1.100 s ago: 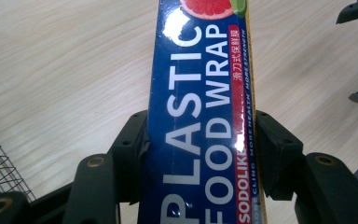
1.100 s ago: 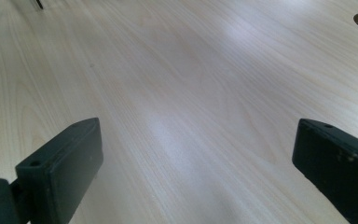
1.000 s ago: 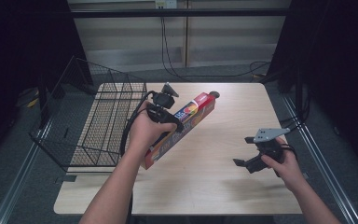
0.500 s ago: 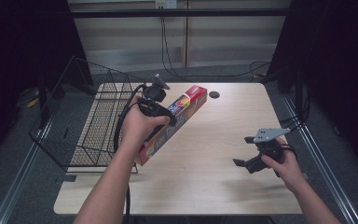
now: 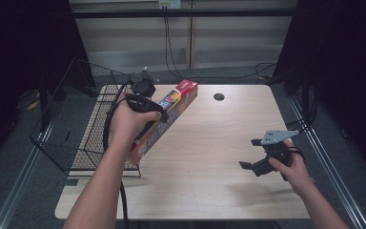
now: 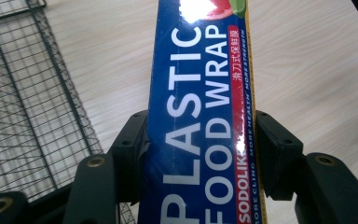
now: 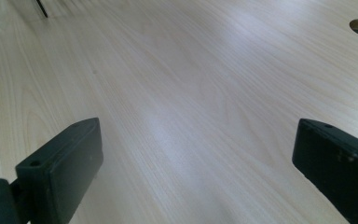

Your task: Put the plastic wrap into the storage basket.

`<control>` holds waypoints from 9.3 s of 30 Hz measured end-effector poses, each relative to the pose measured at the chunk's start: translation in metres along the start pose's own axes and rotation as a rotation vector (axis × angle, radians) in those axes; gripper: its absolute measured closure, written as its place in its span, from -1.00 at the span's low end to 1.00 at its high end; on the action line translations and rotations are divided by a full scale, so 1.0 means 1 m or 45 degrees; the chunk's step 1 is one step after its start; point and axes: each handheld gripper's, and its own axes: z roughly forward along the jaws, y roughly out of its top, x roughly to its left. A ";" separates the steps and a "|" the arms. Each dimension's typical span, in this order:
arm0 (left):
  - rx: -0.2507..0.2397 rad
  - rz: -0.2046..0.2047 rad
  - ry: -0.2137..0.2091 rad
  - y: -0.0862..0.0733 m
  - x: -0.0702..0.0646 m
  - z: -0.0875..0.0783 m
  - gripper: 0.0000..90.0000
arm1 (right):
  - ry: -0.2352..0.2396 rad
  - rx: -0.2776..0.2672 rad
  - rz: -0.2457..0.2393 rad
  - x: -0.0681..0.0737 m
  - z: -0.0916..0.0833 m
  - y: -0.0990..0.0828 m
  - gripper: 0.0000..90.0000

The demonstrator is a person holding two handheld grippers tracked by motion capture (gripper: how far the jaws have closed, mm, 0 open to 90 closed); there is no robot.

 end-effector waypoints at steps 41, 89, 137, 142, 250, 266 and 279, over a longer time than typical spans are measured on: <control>-0.042 -0.166 0.101 -0.012 0.044 -0.046 -0.01 | -0.003 -0.009 0.002 0.000 -0.001 0.000 -0.97; -0.103 -0.381 0.259 -0.033 0.098 -0.079 -0.01 | 0.004 -0.006 0.014 -0.001 -0.001 -0.001 -0.97; -0.126 -0.568 0.382 -0.063 0.137 -0.095 -0.01 | 0.032 -0.015 0.008 0.002 0.001 0.001 -0.97; -0.130 -0.583 0.394 -0.063 0.141 -0.091 -0.01 | 0.029 -0.020 0.010 0.003 0.000 0.001 -0.97; -0.232 -0.380 0.016 -0.036 0.075 -0.022 -0.61 | 0.003 0.005 0.046 -0.005 -0.003 -0.014 -0.97; -0.237 -0.265 -0.045 -0.035 0.048 0.004 -0.65 | -0.004 0.013 0.050 -0.005 -0.002 -0.017 -0.97; -0.233 -0.196 -0.120 -0.036 0.029 0.027 -0.66 | -0.004 0.017 0.048 -0.005 -0.003 -0.019 -0.97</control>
